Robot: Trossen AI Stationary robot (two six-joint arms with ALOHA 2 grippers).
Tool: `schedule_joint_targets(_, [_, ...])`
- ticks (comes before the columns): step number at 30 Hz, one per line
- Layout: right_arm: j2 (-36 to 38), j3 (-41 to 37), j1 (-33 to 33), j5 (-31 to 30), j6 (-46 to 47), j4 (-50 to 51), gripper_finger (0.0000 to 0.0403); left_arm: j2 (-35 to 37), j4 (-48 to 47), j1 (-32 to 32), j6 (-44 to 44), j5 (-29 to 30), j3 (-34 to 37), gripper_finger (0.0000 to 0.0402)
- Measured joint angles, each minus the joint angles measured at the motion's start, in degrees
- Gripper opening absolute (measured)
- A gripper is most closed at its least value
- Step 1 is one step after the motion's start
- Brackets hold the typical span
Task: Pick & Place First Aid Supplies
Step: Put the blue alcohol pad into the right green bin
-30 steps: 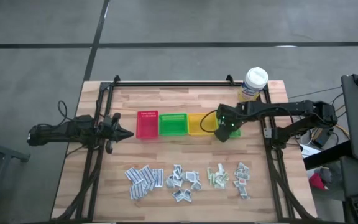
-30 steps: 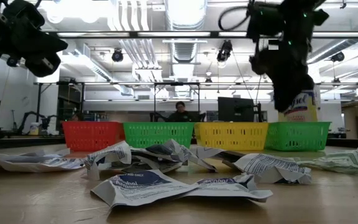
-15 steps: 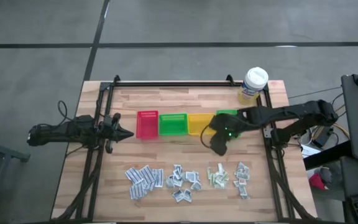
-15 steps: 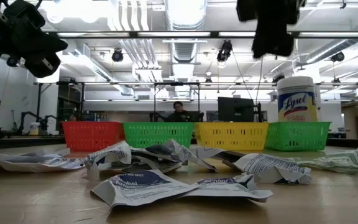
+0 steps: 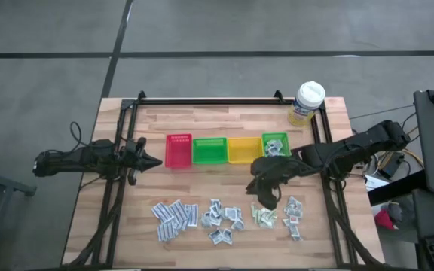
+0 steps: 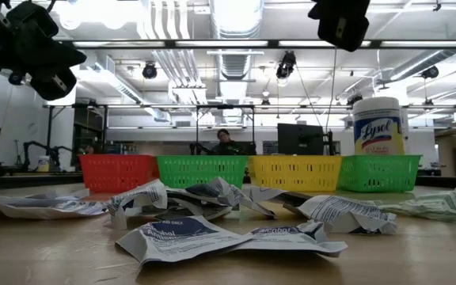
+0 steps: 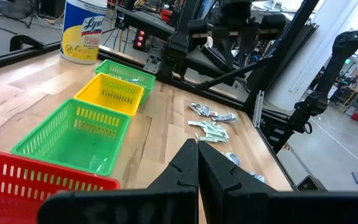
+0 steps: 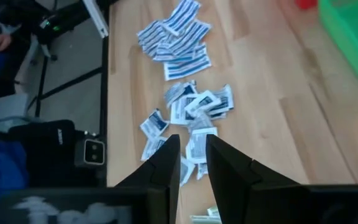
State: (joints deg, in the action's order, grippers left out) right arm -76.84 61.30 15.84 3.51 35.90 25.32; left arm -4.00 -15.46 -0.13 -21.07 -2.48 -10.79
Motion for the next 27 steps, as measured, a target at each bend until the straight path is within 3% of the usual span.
schedule_joint_targets(8, [0.00, -2.82, 2.84, 0.33, -1.97, -5.35, 0.0081, 0.01, 0.02, -0.01, -0.43, 0.02, -0.02, 0.0000])
schedule_joint_targets(12, [-1.71, -3.37, 4.28, 3.88, -3.37, -11.39, 0.0074, 0.01, 0.02, 0.00, -0.43, 0.01, -0.01, 0.0000])
schedule_joint_targets(22, [-16.49, 4.13, 5.30, 10.57, -6.92, -11.67, 0.0080, -0.01, 0.03, 0.01, -0.41, 0.09, 0.00, 0.0000])
schedule_joint_targets(27, [-24.16, 11.73, 5.28, 12.01, -12.28, -2.19, 0.0071, -0.01, 0.02, 0.00, -0.22, 0.11, -0.01, 0.0000])
